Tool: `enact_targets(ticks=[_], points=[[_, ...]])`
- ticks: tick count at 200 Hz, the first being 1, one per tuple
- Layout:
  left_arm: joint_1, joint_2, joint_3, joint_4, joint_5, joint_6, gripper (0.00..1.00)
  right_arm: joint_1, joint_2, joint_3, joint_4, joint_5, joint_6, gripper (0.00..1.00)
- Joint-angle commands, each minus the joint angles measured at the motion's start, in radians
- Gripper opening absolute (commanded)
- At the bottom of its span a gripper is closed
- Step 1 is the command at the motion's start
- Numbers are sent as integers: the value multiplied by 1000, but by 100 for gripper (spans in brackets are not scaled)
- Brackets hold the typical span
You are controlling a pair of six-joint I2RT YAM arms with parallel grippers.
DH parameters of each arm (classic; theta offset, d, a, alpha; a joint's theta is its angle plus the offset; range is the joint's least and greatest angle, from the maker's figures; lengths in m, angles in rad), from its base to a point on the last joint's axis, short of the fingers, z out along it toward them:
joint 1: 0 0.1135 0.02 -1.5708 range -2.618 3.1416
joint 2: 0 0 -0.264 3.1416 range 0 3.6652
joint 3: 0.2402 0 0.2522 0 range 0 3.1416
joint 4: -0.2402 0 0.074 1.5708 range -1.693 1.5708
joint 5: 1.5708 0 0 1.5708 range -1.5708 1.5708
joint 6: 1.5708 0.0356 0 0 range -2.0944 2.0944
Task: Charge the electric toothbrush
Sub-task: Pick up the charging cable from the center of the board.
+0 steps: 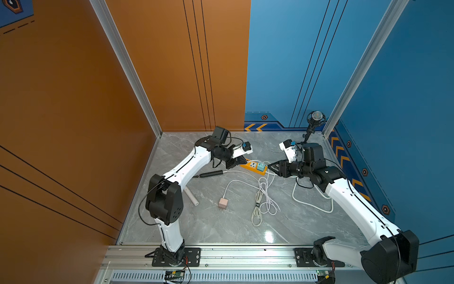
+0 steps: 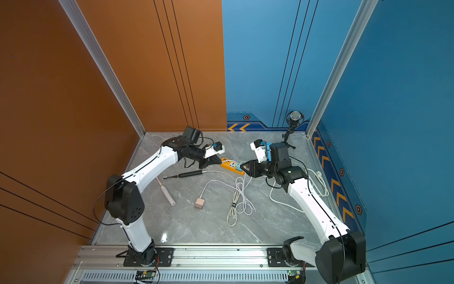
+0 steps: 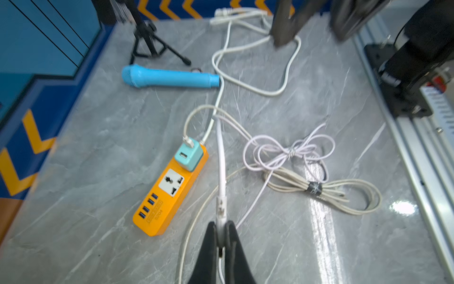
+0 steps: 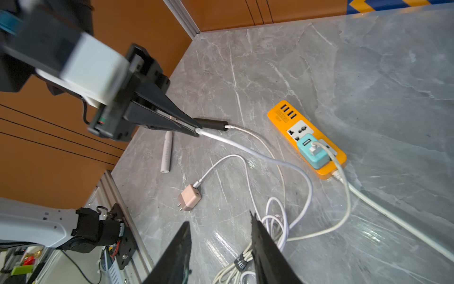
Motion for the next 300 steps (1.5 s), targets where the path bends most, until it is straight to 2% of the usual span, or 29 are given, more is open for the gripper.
enact_targets(ticks=[1,14,26,49,61,73,99,149,191,277,300], points=[[23,-51,-8,-35,307,-140,0,18,-6,-24,144,-134,117,43],[33,-70,-6,-35,379,-179,0,34,-17,-59,253,-144,198,43],[32,-87,-16,-34,396,-190,0,60,-14,-85,356,-166,286,46],[35,-97,-28,-35,426,-224,0,113,-11,-81,417,-172,352,50],[38,-88,-25,-35,442,-253,0,129,-24,-78,424,-158,352,52],[40,-81,-26,-35,428,-266,0,139,-36,-75,426,-159,351,50],[35,-81,-31,-35,429,-267,0,147,-49,-70,417,-136,357,35],[14,-72,-31,-35,421,-269,0,160,-9,-13,415,-136,351,36],[4,-64,-25,-35,430,-277,0,173,16,9,427,-150,346,28],[-14,-73,-43,-35,464,-279,0,174,53,42,435,-140,339,23],[-14,-75,-49,-34,463,-276,0,177,55,46,438,-147,340,17]])
